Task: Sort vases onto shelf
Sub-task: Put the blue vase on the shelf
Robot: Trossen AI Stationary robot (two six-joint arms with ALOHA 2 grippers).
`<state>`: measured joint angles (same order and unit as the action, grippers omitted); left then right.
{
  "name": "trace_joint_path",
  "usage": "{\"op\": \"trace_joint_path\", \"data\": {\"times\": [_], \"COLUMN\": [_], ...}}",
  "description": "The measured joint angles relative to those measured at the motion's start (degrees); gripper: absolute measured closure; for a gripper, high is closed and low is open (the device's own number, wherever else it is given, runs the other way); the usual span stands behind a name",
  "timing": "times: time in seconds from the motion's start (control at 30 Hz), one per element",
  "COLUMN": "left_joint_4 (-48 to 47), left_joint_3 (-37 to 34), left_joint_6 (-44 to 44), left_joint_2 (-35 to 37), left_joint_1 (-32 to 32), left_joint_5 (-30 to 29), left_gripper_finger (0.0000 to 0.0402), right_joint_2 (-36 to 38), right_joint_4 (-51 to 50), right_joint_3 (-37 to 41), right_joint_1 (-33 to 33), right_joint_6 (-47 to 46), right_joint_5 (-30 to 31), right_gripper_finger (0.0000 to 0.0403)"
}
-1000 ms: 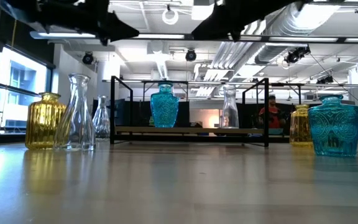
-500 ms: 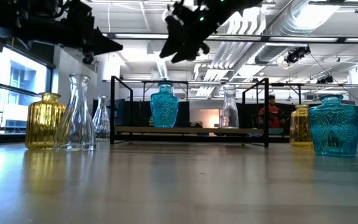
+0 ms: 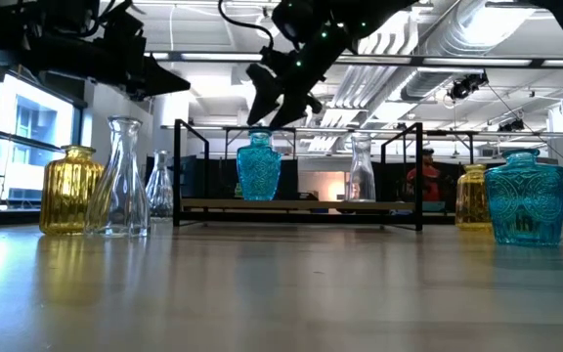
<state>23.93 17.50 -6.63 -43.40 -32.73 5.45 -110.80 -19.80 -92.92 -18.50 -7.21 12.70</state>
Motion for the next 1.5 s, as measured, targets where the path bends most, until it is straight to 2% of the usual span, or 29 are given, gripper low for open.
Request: {"op": "trace_joint_path", "data": {"times": [0.2,0.6,0.73,1.0,1.3,1.5], "left_joint_4": [0.0,-0.1,-0.1,-0.1,-0.7,-1.3], "left_joint_3": [0.0,0.0,0.0,0.0,0.0,0.0], "left_joint_6": [-0.2,-1.0,-1.1,-1.1,-1.1,-1.1], "left_joint_2": [0.0,0.0,-0.1,-0.1,-0.1,-0.1], "left_joint_1": [0.0,0.0,0.0,0.0,0.0,0.0], "left_joint_5": [0.0,0.0,0.0,0.0,0.0,0.0], "left_gripper_finger": [0.0401,0.0401,0.0401,0.0401,0.0401,0.0401], "right_joint_2": [-0.2,-3.6,-3.8,-3.6,-1.9,2.4], "right_joint_4": [1.2,2.4,2.5,2.1,-0.4,-5.3], "right_joint_3": [0.0,0.0,0.0,0.0,0.1,0.1], "right_joint_1": [-0.3,-0.4,-0.4,-0.4,-2.0,-6.8], "right_joint_6": [-0.3,-0.3,-0.3,1.6,6.5,14.1], "right_joint_5": [-2.4,0.3,0.4,0.6,-0.7,-3.4], "right_gripper_finger": [0.0121,0.0124,0.0147,0.0234,0.0229,0.0230]}}
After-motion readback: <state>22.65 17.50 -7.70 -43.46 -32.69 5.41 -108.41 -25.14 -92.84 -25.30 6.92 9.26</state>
